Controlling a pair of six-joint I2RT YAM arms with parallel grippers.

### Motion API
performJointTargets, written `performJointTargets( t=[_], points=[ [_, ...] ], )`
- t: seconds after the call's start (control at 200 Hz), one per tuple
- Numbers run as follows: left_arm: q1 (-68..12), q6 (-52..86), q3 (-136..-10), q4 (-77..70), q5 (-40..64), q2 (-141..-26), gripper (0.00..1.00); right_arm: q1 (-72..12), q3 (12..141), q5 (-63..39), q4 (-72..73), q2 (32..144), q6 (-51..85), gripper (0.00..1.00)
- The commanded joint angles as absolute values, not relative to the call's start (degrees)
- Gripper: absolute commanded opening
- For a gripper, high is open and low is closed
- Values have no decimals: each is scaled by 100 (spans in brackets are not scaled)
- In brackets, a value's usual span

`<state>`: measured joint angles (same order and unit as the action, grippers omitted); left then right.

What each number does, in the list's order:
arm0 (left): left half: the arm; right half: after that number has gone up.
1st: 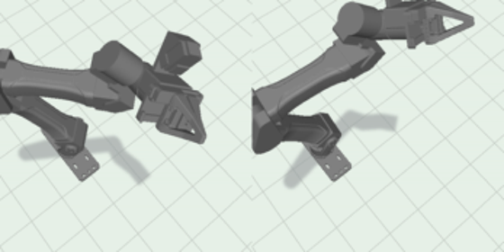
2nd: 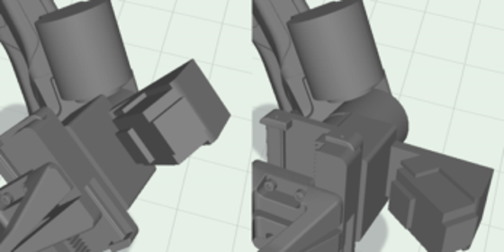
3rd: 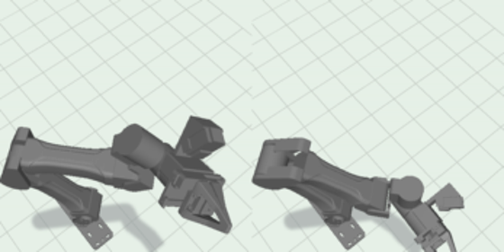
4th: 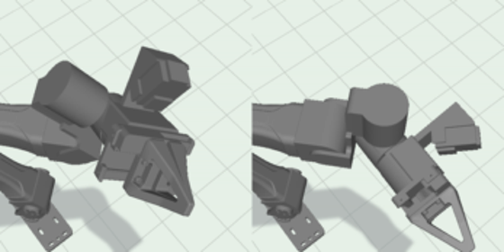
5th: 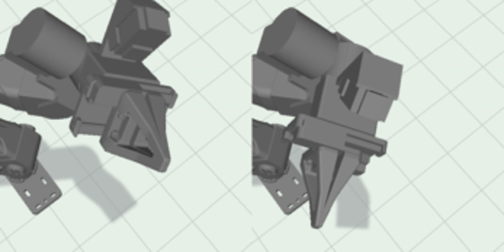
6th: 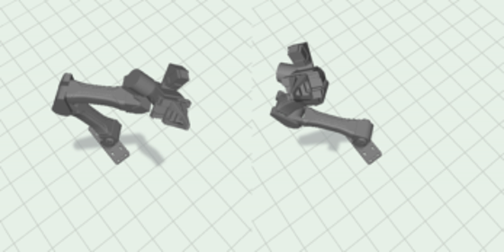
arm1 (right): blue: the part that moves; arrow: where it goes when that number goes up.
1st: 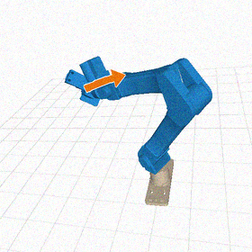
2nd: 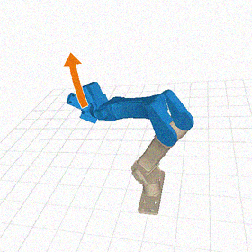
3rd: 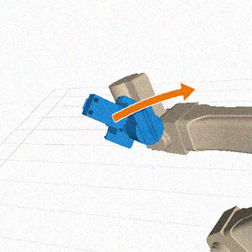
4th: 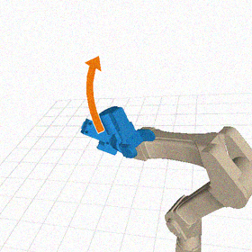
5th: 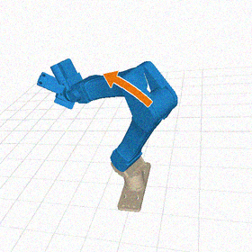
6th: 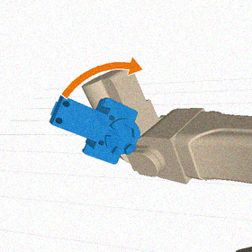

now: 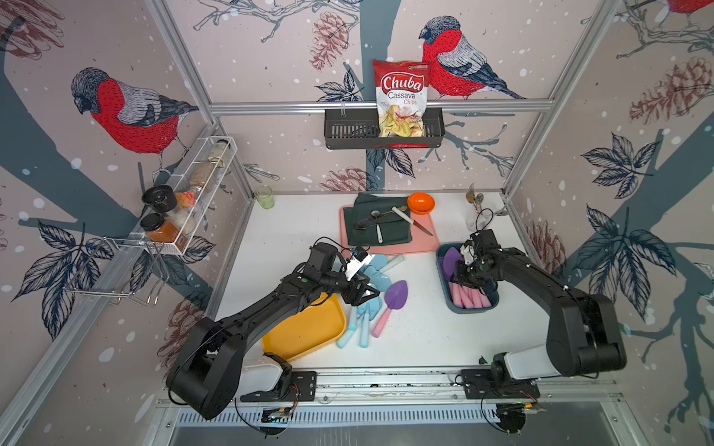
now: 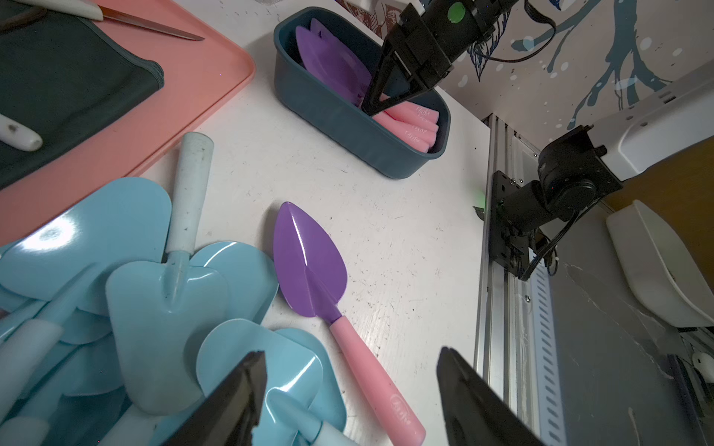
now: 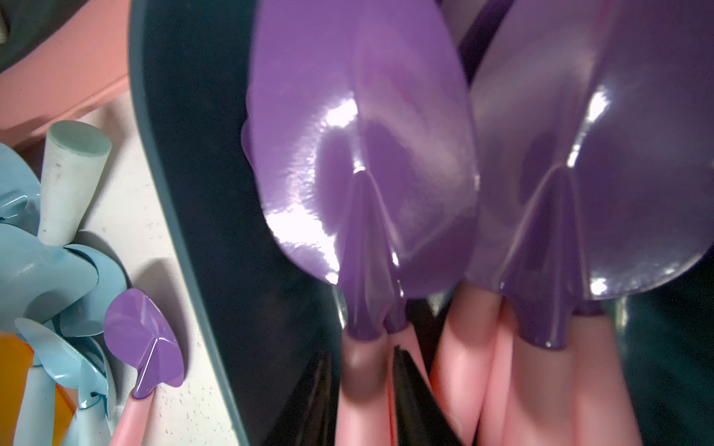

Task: Sort the small shovels by color and place them into the storage box
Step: Place the shovel in the storage box.

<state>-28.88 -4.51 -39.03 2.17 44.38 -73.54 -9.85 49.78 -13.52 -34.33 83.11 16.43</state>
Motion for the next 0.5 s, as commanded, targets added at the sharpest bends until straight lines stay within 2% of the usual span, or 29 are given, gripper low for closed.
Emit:
performJointTargets(
  t=[0.0,0.295,0.495],
  points=[
    [-2890,-519,-3891,202,4456,-7352,73,-997,5048,-1381,-3335,8358,1553,39],
    [-2891,-506,-3876,182,4465,-7373,73,-1034,5104,-1255,-3400,8336,1584,39],
    [-2888,-669,-3933,265,4354,-7389,73,-1505,5361,-548,-3628,7902,1879,39]
  ],
)
